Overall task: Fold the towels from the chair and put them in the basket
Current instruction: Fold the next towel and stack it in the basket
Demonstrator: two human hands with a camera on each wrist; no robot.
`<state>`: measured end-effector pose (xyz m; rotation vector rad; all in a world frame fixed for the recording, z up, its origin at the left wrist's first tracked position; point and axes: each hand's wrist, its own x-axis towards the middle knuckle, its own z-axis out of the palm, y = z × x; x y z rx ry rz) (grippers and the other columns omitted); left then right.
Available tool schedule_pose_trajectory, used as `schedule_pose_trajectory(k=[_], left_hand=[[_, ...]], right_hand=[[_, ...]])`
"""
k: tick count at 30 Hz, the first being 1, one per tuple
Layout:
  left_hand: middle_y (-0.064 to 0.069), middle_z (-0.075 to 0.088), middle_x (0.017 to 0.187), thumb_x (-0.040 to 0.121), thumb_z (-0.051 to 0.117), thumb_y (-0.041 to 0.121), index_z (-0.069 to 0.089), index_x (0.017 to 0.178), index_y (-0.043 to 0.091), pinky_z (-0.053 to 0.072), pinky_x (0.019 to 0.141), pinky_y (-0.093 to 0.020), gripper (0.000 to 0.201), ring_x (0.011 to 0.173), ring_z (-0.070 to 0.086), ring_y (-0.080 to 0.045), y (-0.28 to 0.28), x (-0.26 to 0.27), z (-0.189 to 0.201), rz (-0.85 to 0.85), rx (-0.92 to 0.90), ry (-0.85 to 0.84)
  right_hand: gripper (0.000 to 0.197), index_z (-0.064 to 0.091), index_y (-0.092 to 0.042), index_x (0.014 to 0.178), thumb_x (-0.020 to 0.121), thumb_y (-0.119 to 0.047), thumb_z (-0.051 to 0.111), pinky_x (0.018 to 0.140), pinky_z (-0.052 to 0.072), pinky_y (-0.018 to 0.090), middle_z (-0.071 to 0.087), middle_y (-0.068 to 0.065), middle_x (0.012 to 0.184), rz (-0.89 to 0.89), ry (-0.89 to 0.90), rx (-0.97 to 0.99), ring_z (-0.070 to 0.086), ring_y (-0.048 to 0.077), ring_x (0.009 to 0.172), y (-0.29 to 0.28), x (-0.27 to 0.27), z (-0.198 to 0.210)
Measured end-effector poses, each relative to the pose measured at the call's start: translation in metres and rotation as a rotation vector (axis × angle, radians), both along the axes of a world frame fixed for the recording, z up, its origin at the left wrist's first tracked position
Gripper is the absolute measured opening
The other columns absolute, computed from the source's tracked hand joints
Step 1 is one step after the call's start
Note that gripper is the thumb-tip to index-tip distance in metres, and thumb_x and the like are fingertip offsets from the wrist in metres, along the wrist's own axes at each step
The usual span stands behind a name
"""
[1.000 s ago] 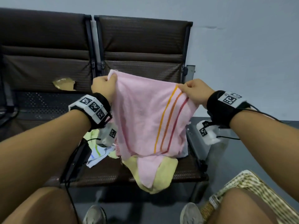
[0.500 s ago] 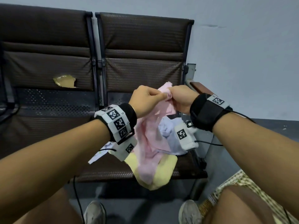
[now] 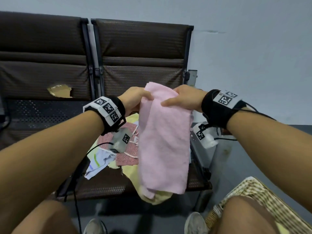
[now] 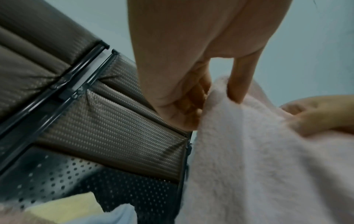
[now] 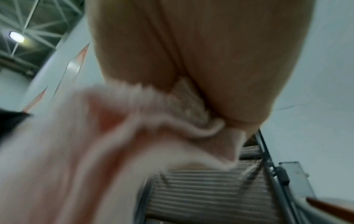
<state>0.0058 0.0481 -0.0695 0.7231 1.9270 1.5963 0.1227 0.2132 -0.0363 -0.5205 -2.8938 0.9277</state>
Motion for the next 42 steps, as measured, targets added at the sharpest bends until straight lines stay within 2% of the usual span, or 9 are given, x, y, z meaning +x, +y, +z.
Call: schedule_pose_trajectory(k=[4, 8, 14, 19, 25, 31, 34, 38, 42], left_hand=[[-0.016, 0.073, 0.098, 0.084, 0.072, 0.005, 0.072, 0.099, 0.003, 0.057, 0.08, -0.04, 0.015, 0.084, 0.068, -0.025, 0.02, -0.022, 0.002, 0.072, -0.016, 0.271], [0.0, 0.066, 0.074, 0.074, 0.08, 0.014, 0.058, 0.072, 0.022, 0.052, 0.063, -0.031, 0.023, 0.066, 0.06, -0.013, 0.035, -0.038, 0.013, 0.295, 0.065, 0.4], [-0.007, 0.067, 0.083, 0.074, 0.074, 0.015, 0.053, 0.074, 0.023, 0.05, 0.066, -0.034, 0.022, 0.074, 0.056, -0.016, 0.027, -0.048, 0.001, 0.335, 0.133, 0.506], [-0.005, 0.062, 0.08, 0.085, 0.068, 0.006, 0.053, 0.072, 0.02, 0.042, 0.066, -0.028, 0.024, 0.074, 0.053, -0.018, -0.004, -0.034, -0.089, 0.118, -0.27, 0.432], [-0.013, 0.057, 0.092, 0.088, 0.051, -0.007, 0.058, 0.108, 0.002, 0.053, 0.063, -0.027, 0.023, 0.072, 0.06, -0.018, -0.039, 0.007, -0.153, -0.278, -0.466, 0.064], [-0.022, 0.069, 0.105, 0.091, 0.052, -0.006, 0.059, 0.123, -0.004, 0.062, 0.062, -0.034, 0.032, 0.072, 0.071, -0.027, -0.056, 0.014, -0.171, -0.361, -0.679, -0.174], [-0.015, 0.072, 0.095, 0.096, 0.055, 0.006, 0.062, 0.115, -0.002, 0.061, 0.06, -0.033, 0.022, 0.069, 0.071, -0.024, -0.051, 0.004, -0.175, -0.316, -0.674, -0.156], [-0.017, 0.07, 0.111, 0.101, 0.054, 0.022, 0.062, 0.115, -0.001, 0.061, 0.075, -0.037, 0.028, 0.089, 0.069, -0.029, -0.037, -0.019, -0.184, -0.125, -0.518, -0.121], [-0.021, 0.068, 0.115, 0.101, 0.052, 0.029, 0.065, 0.114, -0.001, 0.055, 0.093, -0.048, 0.035, 0.104, 0.067, -0.036, -0.018, -0.033, -0.2, 0.097, -0.444, 0.009]], right_hand=[[0.024, 0.07, -0.018, 0.074, 0.079, -0.04, 0.078, 0.053, 0.041, 0.024, 0.063, -0.001, 0.069, -0.092, -0.017, 0.284, 0.058, 0.016, 0.064, 0.025, -0.016, 0.004], [0.025, 0.06, -0.022, 0.064, 0.083, -0.034, 0.07, 0.06, 0.043, 0.028, 0.055, -0.004, 0.064, -0.269, 0.303, 0.183, 0.057, 0.021, 0.07, 0.035, -0.032, 0.006], [0.013, 0.057, -0.021, 0.088, 0.09, -0.031, 0.065, 0.06, 0.041, 0.027, 0.056, -0.011, 0.076, -0.162, 0.492, 0.243, 0.055, 0.014, 0.071, 0.031, -0.035, -0.013], [0.024, 0.075, -0.022, 0.108, 0.091, -0.016, 0.059, 0.08, 0.053, 0.03, 0.074, 0.001, 0.103, 0.088, 0.099, 0.228, 0.067, 0.018, 0.094, 0.021, -0.009, -0.076], [0.018, 0.067, 0.001, 0.097, 0.096, -0.013, 0.056, 0.061, 0.046, 0.022, 0.059, 0.004, 0.076, 0.288, -0.376, 0.041, 0.053, 0.016, 0.069, 0.004, 0.016, -0.154], [0.014, 0.073, -0.011, 0.089, 0.089, -0.025, 0.073, 0.044, 0.041, 0.017, 0.067, -0.008, 0.063, 0.268, -0.633, -0.325, 0.057, 0.009, 0.051, 0.006, 0.025, -0.184], [0.003, 0.072, -0.009, 0.083, 0.086, -0.011, 0.073, 0.041, 0.041, 0.015, 0.062, -0.005, 0.058, 0.177, -0.579, -0.444, 0.054, 0.005, 0.045, 0.011, 0.016, -0.189], [0.007, 0.069, -0.001, 0.086, 0.08, -0.003, 0.066, 0.076, 0.055, 0.035, 0.062, 0.008, 0.08, -0.034, -0.275, -0.423, 0.06, 0.02, 0.077, 0.026, -0.009, -0.197], [0.012, 0.059, -0.005, 0.079, 0.083, -0.009, 0.069, 0.07, 0.054, 0.042, 0.058, 0.011, 0.075, -0.125, -0.059, -0.236, 0.057, 0.024, 0.072, 0.031, -0.032, -0.208]])
